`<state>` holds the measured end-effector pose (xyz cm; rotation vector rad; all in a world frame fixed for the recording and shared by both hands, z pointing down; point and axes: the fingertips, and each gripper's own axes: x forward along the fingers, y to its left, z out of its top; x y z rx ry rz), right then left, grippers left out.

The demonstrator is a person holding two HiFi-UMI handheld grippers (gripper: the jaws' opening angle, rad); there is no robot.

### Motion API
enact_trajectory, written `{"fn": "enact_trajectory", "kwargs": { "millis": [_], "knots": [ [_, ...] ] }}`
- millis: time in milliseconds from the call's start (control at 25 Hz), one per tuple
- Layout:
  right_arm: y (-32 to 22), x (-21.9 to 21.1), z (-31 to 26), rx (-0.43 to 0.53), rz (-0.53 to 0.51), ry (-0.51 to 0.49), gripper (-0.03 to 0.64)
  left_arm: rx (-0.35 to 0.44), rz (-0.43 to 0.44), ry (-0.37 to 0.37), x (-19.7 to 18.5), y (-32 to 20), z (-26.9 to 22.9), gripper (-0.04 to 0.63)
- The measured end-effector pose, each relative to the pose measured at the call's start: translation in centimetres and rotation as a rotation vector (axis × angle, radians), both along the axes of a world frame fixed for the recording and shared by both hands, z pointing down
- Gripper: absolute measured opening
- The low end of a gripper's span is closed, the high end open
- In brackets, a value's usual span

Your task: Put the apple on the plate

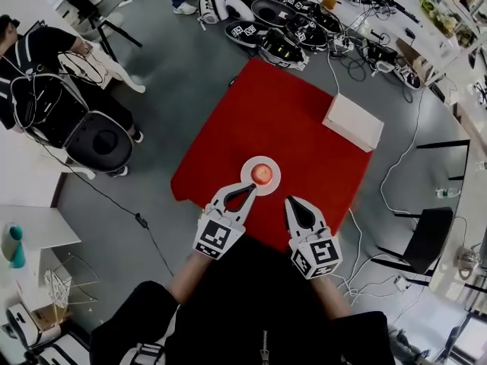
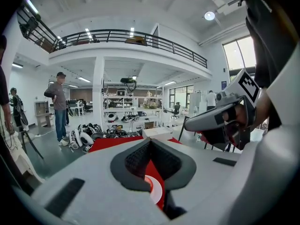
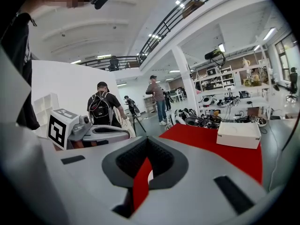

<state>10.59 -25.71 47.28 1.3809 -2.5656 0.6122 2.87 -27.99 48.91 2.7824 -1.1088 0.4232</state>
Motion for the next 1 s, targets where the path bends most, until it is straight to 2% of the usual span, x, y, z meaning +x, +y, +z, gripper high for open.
{"fn": "enact_trajectory", "kwargs": {
  "millis": [1000],
  "knots": [
    [1.0,0.0,0.2,-0.005,-0.034,0.014,0.009,-0.022,-0.023,0.002,0.3,1.2,0.4,0.006]
  ]
}}
